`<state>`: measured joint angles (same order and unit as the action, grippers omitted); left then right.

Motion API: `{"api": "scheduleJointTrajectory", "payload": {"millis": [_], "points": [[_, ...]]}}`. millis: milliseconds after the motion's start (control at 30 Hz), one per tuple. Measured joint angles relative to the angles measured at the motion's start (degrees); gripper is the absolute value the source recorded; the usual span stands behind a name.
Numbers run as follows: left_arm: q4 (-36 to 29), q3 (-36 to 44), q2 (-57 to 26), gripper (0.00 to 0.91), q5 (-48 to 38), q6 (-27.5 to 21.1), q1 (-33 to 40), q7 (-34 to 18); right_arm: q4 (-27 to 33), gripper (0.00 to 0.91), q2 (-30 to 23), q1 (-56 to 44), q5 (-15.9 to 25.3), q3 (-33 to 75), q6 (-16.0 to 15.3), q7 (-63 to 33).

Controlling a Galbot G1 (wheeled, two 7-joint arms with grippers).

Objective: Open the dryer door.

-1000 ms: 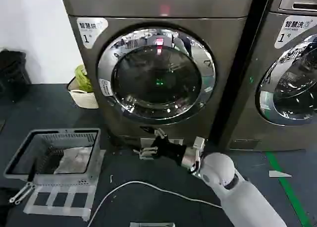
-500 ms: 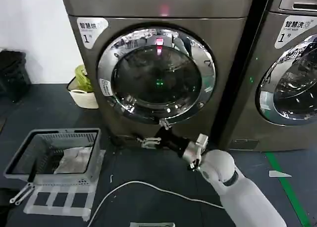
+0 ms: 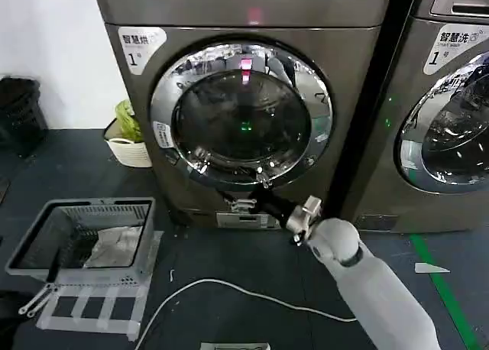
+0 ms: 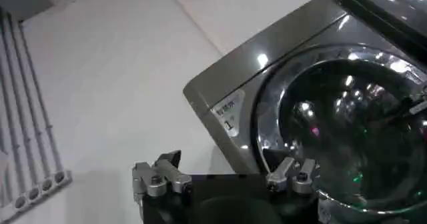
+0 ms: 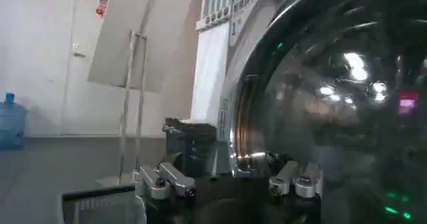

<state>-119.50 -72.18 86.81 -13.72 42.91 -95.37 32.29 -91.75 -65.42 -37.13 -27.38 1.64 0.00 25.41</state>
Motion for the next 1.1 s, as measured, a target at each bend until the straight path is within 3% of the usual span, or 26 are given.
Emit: {"api": "scheduleJointTrajectory", "payload": {"millis": [700, 1100], "points": [[-1.2, 0.5, 0.7, 0.907, 0.5, 0.1, -0.5, 0.0, 5.4, 0.907, -6.2, 6.6, 2.4, -5.2, 0.1, -8.7], [-1.3, 1.1, 0.9, 0.907, 1.0, 0.3, -0.7, 0.0, 12.4, 0.907, -11.2, 11.2, 4.1, -7.5, 0.3, -8.3]]}}
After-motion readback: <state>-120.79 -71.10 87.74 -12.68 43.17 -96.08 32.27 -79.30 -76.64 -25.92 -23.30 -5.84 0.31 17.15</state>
